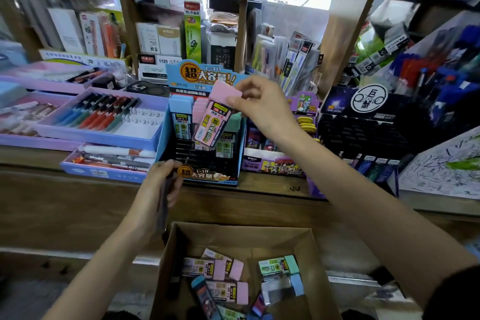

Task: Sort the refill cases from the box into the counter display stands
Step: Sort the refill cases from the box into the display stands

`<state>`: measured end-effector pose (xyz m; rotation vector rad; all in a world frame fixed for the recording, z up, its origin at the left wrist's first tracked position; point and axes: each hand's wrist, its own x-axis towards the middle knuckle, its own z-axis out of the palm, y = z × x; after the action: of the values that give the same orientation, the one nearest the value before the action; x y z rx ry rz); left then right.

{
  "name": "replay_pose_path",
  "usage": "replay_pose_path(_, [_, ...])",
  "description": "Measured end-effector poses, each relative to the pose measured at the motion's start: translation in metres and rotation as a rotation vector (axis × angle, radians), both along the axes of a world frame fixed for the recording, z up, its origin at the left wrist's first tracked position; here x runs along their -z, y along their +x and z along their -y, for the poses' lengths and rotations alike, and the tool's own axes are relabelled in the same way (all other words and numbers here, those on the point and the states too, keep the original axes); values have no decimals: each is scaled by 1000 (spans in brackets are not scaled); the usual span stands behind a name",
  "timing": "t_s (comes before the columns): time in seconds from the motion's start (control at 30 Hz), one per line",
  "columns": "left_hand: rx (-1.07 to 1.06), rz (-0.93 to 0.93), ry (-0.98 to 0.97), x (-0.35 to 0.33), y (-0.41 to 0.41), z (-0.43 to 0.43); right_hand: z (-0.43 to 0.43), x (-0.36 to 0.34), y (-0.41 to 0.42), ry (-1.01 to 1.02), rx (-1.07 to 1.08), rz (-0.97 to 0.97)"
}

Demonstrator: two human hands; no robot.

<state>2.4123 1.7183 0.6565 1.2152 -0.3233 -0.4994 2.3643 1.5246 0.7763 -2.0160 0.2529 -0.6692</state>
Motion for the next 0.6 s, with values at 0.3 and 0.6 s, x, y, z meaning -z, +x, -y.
replay_pose_path(0.3, [54,-114,-207,6,12,-20,-15,28,39,-557,-45,-95])
replay_pose_path(0.6, [76,-37,-220,13,18,-22,-11,33,41,-510,-45,-129])
